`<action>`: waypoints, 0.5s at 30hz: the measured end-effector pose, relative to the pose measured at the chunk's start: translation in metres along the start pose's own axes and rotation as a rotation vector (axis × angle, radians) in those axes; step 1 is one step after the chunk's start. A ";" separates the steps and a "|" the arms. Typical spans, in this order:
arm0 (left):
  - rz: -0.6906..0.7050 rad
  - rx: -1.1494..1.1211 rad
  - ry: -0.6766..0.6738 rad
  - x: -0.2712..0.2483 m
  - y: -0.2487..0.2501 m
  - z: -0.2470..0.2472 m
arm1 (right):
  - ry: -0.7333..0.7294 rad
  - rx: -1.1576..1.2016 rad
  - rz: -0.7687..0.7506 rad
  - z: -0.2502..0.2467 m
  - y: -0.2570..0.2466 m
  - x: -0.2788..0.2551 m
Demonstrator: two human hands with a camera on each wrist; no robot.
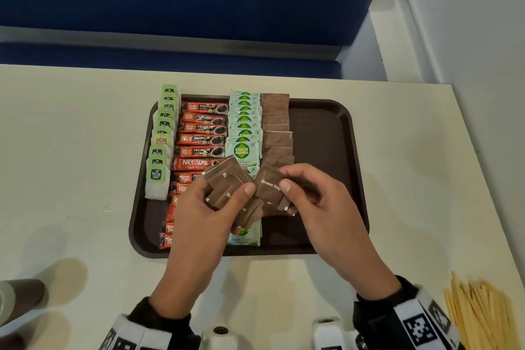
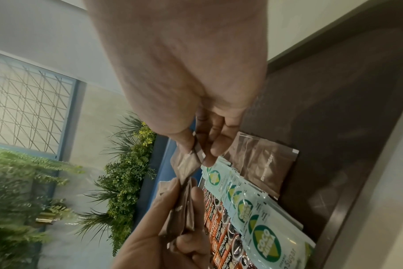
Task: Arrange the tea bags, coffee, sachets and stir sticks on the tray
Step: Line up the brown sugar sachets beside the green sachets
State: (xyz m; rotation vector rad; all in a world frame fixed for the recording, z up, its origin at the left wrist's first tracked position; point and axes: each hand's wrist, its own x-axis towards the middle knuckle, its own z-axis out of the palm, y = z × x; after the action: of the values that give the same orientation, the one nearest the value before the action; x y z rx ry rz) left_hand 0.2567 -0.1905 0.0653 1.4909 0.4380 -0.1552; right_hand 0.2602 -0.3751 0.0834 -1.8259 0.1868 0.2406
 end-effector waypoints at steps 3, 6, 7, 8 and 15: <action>0.052 0.009 0.005 -0.001 0.002 0.002 | 0.006 0.069 0.005 0.000 -0.002 0.000; 0.113 0.013 0.018 -0.003 0.004 0.004 | -0.002 0.254 0.094 0.000 -0.002 -0.002; 0.130 0.018 0.018 -0.003 0.003 0.005 | 0.000 0.257 0.112 0.000 -0.001 -0.002; 0.143 0.022 0.017 -0.004 0.003 0.006 | 0.011 0.237 0.117 0.000 0.001 -0.002; 0.145 0.092 0.031 -0.005 -0.005 0.010 | 0.089 0.094 0.044 -0.006 0.008 0.000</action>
State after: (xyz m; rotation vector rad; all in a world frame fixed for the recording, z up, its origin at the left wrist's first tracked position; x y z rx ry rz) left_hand 0.2521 -0.2014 0.0622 1.6118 0.3502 -0.0381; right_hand 0.2583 -0.3834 0.0779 -1.7417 0.2963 0.1790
